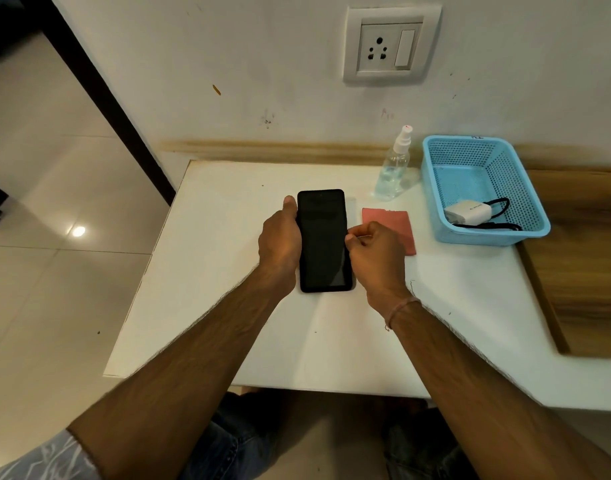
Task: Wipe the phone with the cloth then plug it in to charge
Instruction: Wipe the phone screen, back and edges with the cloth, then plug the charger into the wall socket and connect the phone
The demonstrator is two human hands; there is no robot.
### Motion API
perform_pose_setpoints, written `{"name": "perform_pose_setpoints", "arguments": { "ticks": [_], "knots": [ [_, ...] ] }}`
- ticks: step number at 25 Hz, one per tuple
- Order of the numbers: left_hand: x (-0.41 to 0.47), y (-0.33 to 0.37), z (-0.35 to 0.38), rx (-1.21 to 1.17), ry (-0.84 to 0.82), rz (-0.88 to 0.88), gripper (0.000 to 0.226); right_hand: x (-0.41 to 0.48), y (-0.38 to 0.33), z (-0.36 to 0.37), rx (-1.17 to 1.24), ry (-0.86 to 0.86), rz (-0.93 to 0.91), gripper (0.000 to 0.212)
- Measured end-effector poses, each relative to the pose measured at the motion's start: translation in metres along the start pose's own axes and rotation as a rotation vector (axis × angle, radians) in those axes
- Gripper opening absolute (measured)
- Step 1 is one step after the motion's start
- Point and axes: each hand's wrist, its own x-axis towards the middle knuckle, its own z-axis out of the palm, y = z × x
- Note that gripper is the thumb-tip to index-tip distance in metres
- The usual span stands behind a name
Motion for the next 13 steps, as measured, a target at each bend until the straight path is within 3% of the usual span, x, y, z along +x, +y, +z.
{"name": "perform_pose_setpoints", "arguments": {
  "ticks": [13],
  "knots": [
    [0.01, -0.008, 0.003, 0.053, 0.001, -0.057, 0.065, -0.002, -0.005, 0.003, -0.088, -0.107, 0.0, 0.026]
  ]
}}
